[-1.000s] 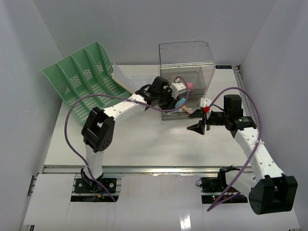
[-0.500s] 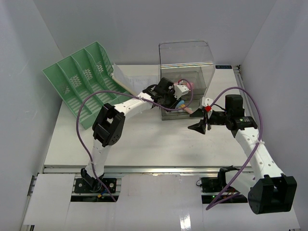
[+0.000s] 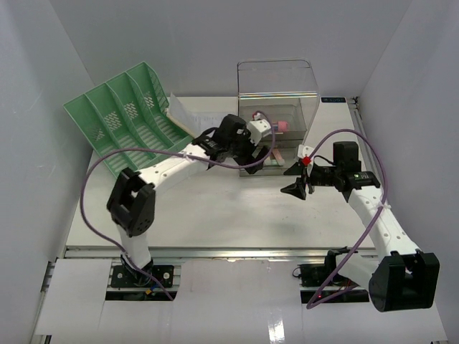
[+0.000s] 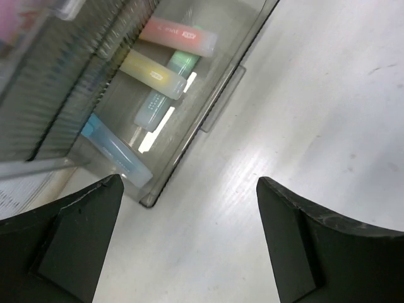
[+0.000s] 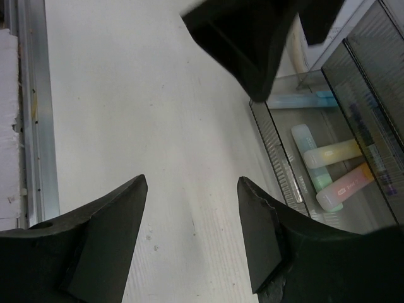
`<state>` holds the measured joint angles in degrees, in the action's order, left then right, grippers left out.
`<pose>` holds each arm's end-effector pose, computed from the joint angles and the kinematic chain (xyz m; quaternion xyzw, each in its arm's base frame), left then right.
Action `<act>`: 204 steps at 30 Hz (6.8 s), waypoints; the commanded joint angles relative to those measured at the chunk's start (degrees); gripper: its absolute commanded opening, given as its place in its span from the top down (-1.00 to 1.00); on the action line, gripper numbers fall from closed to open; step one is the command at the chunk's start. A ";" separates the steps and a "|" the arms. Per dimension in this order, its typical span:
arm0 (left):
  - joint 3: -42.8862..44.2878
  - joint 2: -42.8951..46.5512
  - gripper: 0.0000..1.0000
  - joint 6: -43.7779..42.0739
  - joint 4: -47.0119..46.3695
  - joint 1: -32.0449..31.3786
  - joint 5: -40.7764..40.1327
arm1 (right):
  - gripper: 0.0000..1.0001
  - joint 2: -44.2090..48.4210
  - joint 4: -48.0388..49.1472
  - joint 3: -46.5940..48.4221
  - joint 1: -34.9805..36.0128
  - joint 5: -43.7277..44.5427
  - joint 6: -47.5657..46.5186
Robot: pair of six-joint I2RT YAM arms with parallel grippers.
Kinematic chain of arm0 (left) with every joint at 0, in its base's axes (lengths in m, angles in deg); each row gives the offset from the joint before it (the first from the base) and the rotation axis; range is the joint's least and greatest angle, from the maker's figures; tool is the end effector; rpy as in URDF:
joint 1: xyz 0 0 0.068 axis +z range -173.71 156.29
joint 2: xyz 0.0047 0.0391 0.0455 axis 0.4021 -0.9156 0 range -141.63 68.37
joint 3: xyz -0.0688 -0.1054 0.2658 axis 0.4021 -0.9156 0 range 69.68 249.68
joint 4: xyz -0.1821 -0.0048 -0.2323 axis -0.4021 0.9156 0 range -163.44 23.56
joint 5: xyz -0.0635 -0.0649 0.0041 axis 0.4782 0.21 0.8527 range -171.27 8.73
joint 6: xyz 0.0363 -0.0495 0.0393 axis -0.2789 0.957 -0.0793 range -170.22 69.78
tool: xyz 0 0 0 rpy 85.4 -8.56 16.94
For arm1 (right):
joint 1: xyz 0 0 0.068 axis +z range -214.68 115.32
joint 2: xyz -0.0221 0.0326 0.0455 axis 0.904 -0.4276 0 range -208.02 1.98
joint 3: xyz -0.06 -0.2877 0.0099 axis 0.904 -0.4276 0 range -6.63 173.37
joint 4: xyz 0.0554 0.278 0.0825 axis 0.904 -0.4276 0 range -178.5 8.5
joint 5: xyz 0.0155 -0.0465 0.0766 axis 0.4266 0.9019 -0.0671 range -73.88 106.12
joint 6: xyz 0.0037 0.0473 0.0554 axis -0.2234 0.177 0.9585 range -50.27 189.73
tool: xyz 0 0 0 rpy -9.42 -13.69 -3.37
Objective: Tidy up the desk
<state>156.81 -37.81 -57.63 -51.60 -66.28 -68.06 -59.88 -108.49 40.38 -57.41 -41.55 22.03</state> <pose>0.3479 -0.3385 0.2662 0.4250 0.7988 -0.2244 0.3619 0.2427 0.0827 0.2805 -0.5438 0.6186 0.2897 0.4875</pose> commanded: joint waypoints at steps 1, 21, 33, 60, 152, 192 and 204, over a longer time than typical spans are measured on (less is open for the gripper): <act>-12.20 20.67 -0.96 5.61 -4.89 0.12 -0.56 | -0.30 -3.63 -0.45 2.59 -0.06 3.81 -2.58; -51.84 73.19 -0.96 21.05 0.06 1.17 -16.37 | 0.16 -22.81 -15.92 14.28 13.62 18.72 -42.23; -51.84 76.31 -0.96 21.79 0.91 1.17 -20.02 | 0.69 -34.34 -4.76 17.00 15.86 29.57 -34.78; -53.26 76.20 -0.96 30.13 1.14 1.17 -27.28 | 0.28 -48.72 32.90 19.29 17.07 51.62 -15.50; -6.89 -1.92 1.00 40.83 -23.42 13.83 -45.64 | -0.07 0.52 7.83 2.48 6.87 -2.36 7.62; -7.80 47.71 1.00 23.29 10.80 14.19 -54.69 | -0.04 0.42 9.67 0.46 6.87 -1.65 8.41; -6.61 48.13 1.00 22.54 19.47 14.27 -67.69 | -0.04 0.96 9.99 0.28 6.79 -1.83 8.82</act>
<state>148.83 11.61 -34.26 -33.82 -52.27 -129.76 -60.27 -100.58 41.16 -50.42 -42.12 30.32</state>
